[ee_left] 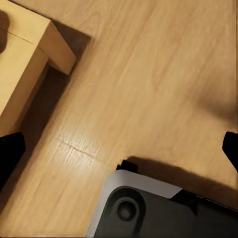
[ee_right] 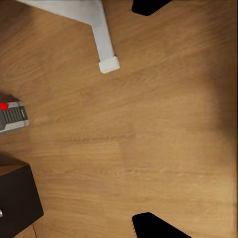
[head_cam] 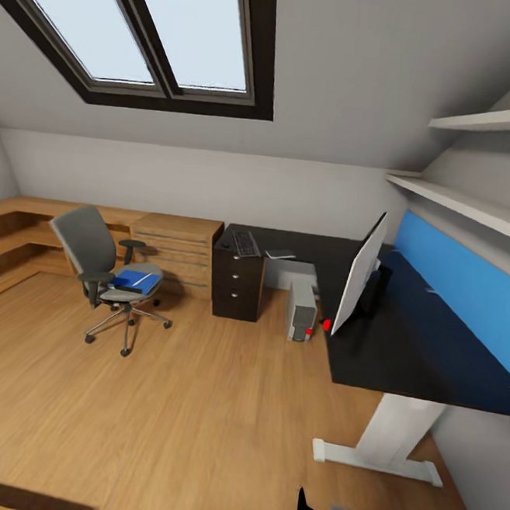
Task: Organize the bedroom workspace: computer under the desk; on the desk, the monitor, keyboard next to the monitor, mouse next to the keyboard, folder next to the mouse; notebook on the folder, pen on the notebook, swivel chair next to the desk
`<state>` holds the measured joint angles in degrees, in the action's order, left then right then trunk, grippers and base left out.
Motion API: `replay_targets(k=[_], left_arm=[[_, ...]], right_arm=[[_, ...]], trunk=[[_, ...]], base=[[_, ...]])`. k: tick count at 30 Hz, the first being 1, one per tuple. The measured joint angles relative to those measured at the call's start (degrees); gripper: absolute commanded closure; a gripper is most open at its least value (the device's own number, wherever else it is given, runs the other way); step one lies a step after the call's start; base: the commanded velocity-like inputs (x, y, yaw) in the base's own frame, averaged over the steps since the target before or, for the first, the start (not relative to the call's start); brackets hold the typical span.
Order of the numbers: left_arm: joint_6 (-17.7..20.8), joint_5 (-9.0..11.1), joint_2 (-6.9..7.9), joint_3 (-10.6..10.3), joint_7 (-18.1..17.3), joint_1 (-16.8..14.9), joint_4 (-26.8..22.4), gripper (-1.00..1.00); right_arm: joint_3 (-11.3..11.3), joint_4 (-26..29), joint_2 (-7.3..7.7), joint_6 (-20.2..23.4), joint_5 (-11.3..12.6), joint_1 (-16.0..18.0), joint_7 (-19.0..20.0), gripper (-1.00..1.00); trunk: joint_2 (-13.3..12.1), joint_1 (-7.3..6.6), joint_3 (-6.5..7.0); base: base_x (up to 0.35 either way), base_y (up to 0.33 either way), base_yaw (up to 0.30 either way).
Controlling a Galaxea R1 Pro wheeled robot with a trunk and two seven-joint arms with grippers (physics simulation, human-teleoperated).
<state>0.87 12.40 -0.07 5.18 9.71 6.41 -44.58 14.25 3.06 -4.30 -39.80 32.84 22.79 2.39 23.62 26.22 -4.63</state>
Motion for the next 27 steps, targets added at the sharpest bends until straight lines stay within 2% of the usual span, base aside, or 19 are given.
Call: replay_targets(k=[2, 6, 15, 21, 27], left_arm=[[0.0, -0.2, -0.12, -0.4, 0.0, 0.0, 0.0, -1.0], [-0.1, -0.4, -0.25, -1.5, -0.1, 0.0, 0.0, -1.0], [-0.2, -0.5, -0.33, -2.1, -0.2, 0.0, 0.0, -1.0], [-0.1, -0.4, -0.35, -3.5, -0.2, 0.0, 0.1, -1.0], [-0.1, -0.2, -0.19, -4.8, -0.1, 0.0, 0.2, -1.0]], right_arm=[[0.0, 0.0, 0.02, 0.0, 0.0, 0.0, 0.0, -1.0], [0.0, 0.0, 0.1, 0.0, 0.0, 0.0, 0.0, -1.0], [-0.1, 0.0, 0.25, -0.1, 0.0, 0.0, 0.0, -1.0], [0.0, 0.0, 0.2, -0.1, 0.0, 0.0, 0.0, -1.0], [0.0, 0.0, 0.18, -0.1, 0.0, 0.0, 0.0, -1.0]], trunk=[[-0.8, -0.45, 0.36], [-0.8, -0.47, 0.38], [-0.8, -0.48, 0.57], [-0.8, -0.48, 0.61], [-0.8, -0.48, 0.61]], base=[[-0.224, -0.172, -0.038], [-0.11, -0.085, -0.147], [-0.023, -0.018, -0.231], [-0.002, -0.023, -0.046], [0.0, -0.244, -0.005]])
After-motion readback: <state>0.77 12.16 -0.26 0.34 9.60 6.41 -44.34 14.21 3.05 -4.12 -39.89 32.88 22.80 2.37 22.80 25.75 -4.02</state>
